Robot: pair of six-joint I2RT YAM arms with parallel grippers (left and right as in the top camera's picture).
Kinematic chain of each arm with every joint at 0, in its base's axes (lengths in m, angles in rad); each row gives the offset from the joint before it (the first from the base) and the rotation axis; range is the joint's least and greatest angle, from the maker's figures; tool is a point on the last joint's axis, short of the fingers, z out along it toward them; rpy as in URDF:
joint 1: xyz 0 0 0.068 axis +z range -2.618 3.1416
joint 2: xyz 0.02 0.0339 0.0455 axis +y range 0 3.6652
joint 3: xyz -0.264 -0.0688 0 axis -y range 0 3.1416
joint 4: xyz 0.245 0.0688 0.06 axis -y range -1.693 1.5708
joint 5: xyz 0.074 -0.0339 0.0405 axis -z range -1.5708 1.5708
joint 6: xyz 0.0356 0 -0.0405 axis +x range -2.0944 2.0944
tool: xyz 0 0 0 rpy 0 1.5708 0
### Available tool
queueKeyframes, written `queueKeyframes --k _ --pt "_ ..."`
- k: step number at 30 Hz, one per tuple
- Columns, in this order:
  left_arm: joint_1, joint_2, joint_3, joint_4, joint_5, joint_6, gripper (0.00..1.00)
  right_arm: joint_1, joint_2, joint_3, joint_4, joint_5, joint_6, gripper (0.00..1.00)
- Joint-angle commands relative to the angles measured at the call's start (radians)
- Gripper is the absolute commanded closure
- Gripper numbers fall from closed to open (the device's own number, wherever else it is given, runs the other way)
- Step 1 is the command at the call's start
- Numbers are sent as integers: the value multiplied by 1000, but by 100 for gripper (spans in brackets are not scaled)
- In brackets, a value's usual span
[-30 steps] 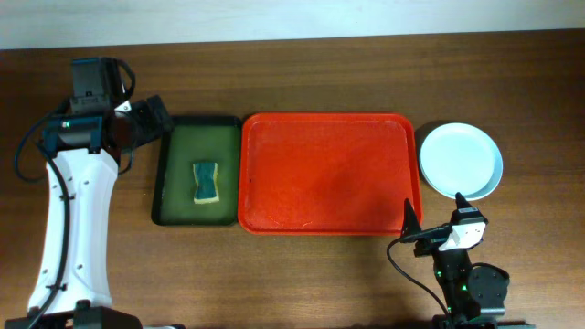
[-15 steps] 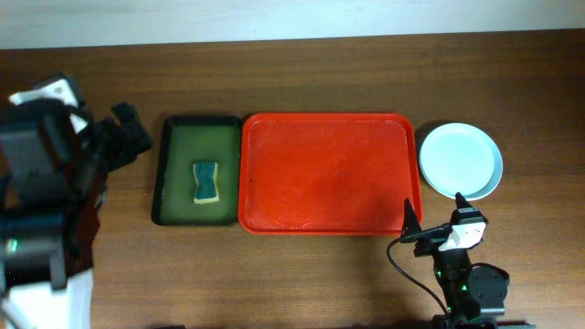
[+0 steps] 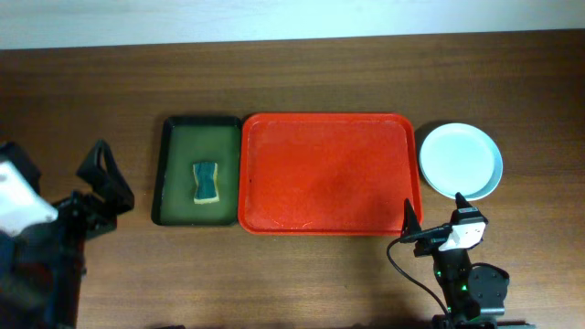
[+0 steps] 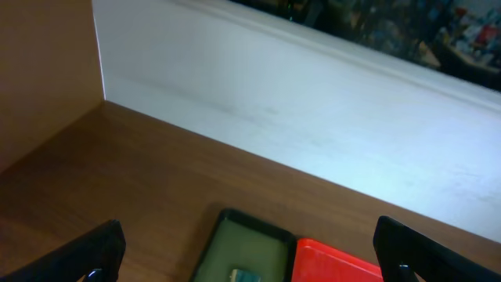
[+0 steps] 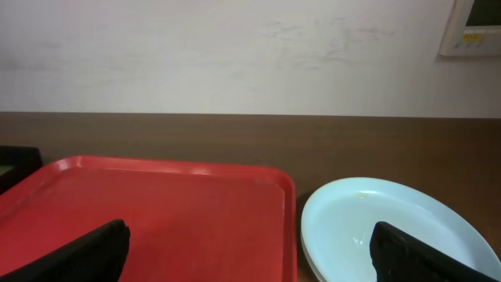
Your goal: Clean dirty plates on tray and stack at the side
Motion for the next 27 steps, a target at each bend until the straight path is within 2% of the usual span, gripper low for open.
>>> queueKeyframes --k 1,4,10,15,20,23,27 --pt "0 -77 -3 -20 -7 -10 1 -6 -9 -5 -6 8 11 1" --pt "0 -127 -3 -77 -7 -10 1 -6 -9 -5 -6 8 11 1" --pt "0 -153 -4 -312 -8 -9 1 -6 -9 -5 -6 8 11 1" --pt "0 -168 -74 -323 -90 -9 1 -6 -9 -5 -6 8 11 1" --pt "0 -237 -237 -198 -85 -10 1 -6 -9 -5 -6 8 11 1" --pt "0 -314 -382 -59 -85 -10 1 -6 -9 -5 -6 8 11 1" --pt "0 -421 -613 203 -85 -10 1 -6 -9 -5 -6 8 11 1"
